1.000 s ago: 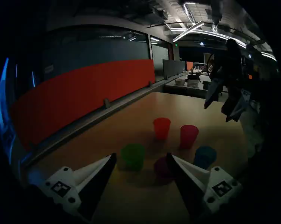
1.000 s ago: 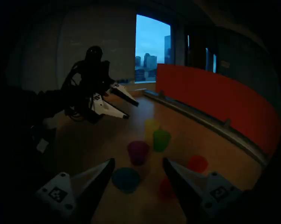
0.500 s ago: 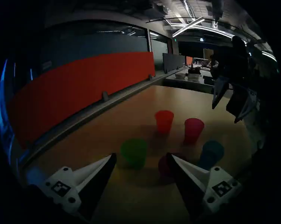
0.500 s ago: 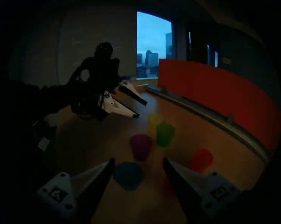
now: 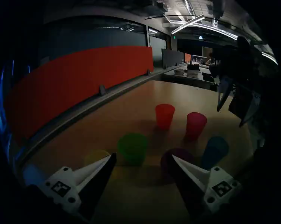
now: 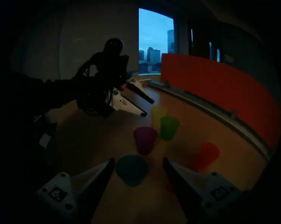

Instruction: Pour water

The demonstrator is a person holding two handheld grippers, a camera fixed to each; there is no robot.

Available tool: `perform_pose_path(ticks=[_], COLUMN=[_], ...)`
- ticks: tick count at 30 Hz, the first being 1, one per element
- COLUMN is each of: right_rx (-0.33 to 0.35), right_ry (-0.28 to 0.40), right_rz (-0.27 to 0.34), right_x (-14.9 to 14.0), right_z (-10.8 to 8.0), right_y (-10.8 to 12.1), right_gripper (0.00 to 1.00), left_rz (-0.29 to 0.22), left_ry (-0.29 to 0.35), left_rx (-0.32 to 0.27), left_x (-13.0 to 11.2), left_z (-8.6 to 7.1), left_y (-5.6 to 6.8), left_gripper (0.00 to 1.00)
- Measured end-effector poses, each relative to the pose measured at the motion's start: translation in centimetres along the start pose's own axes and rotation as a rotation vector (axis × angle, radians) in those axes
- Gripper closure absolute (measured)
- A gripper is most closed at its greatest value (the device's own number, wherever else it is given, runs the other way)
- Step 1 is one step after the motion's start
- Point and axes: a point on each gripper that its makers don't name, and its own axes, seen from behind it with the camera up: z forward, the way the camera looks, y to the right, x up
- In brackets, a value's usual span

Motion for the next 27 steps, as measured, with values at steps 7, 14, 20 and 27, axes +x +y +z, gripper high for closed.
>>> perform_pose_path(ticks=[7,14,20,27], right_rx=[0.007,0.019,0.027,0.029], right_ry=[-0.01,-0.016,-0.019,-0.034], right_rz=[0.002,-0.002,0.0,-0.005], right_x=[-0.7,-1.4,-2.1,-3.2], right_z=[0.6,1.2,1.7,2.1], right_y=[-0.2,-0.7,-0.9,-1.0], right_gripper=[0.03,0.03,0.03,0.03], left_rz=[0.006,0.004,0.008,0.021], left_ry=[-0.02,-0.041,-0.061,-0.083], left_rx=[-0.007,-0.011,-0.015,-0.02], left_x=[-0.7,-1.2,-1.5,-1.9], left_z=[0.8,1.8,2.7,4.0], left_y=[-0.1,-0.5,-0.8,-1.0], left_gripper=[0.01,0.01,0.01,0.01])
